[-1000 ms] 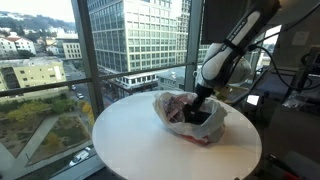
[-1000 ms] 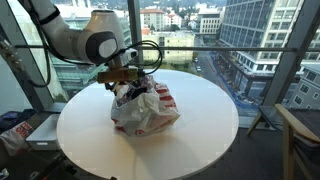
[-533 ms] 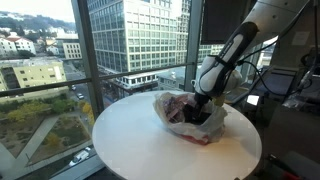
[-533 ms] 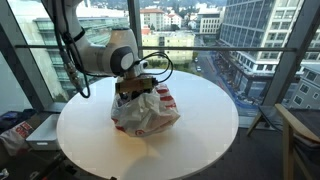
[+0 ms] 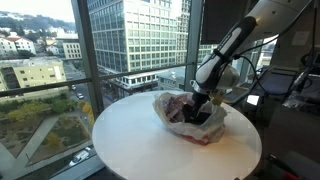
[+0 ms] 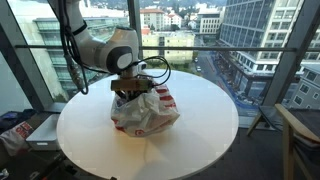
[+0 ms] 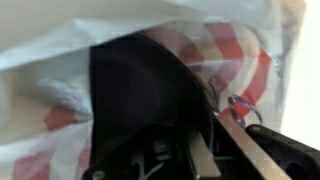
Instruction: Remove the bowl, clothing, eraser and torch from the plastic bag.
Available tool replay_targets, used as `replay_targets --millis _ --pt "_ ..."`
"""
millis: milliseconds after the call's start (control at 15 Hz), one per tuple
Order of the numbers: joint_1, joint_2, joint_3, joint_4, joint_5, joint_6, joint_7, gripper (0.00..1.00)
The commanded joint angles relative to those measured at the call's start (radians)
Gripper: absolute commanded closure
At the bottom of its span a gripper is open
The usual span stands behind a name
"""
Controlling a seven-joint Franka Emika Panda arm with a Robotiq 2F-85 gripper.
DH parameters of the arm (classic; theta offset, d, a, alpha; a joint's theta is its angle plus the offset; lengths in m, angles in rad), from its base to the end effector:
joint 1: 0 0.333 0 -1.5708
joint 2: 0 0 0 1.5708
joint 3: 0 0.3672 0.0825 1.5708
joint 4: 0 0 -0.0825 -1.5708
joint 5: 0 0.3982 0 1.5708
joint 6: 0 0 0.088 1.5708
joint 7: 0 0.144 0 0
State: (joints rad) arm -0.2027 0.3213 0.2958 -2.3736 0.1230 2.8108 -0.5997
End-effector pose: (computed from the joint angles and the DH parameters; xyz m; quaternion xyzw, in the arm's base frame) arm 0.5439 0.0502 0.2061 -0.9571 -0.2745 -0.0775 0.0513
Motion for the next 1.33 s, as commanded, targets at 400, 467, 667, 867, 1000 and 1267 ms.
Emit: replay_targets --millis 400,467,667,867,1000,1267 --pt "-0.25 -0.239 0.135 0.104 0.533 -0.71 -0.212 0.95" --pt "-0.269 -0.258 0.135 0.116 0.571 -0.791 -0.229 0.95" --pt "-0.308 -0.354 0.128 0.13 0.694 -1.032 -0.31 0.95" --pt "-0.06 -0.495 -0.104 0.068 0.738 -1.134 -0.435 0.95" --pt "0.041 -0.561 -0.138 0.015 0.694 -1.107 -0.468 0.95" --pt "0.226 -0.625 -0.093 -0.116 0.631 -0.934 -0.478 0.94"
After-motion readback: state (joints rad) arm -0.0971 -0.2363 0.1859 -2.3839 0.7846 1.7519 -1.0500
